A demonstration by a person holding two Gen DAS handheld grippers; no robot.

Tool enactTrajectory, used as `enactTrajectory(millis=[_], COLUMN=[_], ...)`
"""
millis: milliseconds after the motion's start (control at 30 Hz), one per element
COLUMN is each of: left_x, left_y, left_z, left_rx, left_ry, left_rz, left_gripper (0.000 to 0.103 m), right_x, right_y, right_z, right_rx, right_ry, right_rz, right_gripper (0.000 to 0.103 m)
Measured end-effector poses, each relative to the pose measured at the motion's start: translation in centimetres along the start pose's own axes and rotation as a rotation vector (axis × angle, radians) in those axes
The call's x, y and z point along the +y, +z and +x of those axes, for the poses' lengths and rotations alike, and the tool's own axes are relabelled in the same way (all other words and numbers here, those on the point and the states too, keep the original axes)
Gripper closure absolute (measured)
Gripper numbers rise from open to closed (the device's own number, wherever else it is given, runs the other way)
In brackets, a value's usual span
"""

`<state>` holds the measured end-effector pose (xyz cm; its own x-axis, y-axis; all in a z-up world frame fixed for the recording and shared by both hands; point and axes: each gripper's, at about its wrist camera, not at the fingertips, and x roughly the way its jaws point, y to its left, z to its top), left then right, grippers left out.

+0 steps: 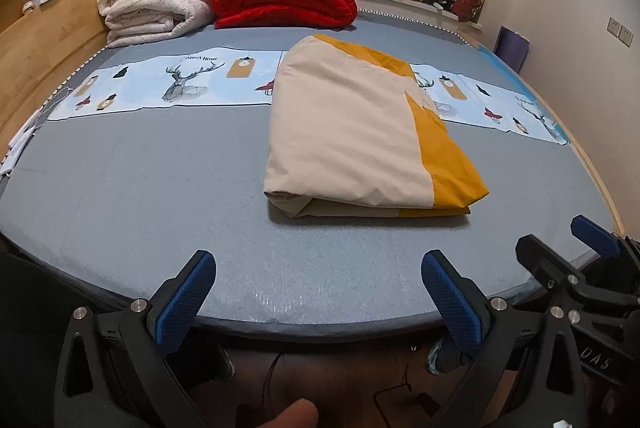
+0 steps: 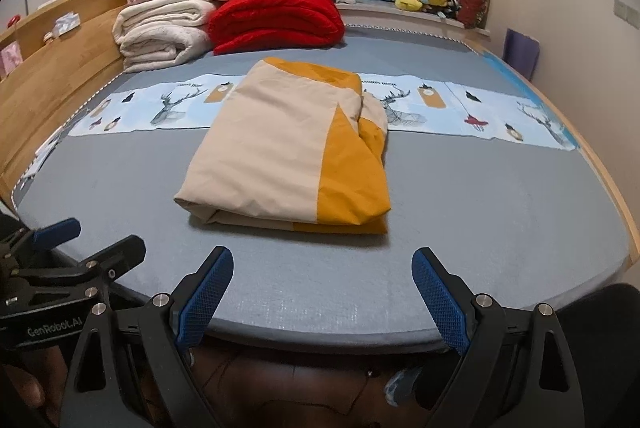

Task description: Fold large clothes

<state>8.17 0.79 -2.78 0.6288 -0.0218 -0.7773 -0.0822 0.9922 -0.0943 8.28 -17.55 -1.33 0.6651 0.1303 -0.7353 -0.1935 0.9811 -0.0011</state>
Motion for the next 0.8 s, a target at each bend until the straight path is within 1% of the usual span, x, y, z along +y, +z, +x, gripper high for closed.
enactTrajectory(millis=[233, 800], left_x=[-0.33, -0.56], left_y=[-0.14, -0.17], left_z=[-0.23, -0.56], left_rx=[-0.008, -0.009], left_ry=[0.004, 0.003], left_rz=[0.007, 0.012], left_gripper=[0.001, 0.001], right_x=[0.37, 0.24], right_y=[0.04, 0.13], right_z=[0.01, -0.07], right_rx=[-0.016, -0.022], right_ry=[-0.004, -0.007], right_rz=[-0.01, -0.01], right_gripper=[0.012, 0.012])
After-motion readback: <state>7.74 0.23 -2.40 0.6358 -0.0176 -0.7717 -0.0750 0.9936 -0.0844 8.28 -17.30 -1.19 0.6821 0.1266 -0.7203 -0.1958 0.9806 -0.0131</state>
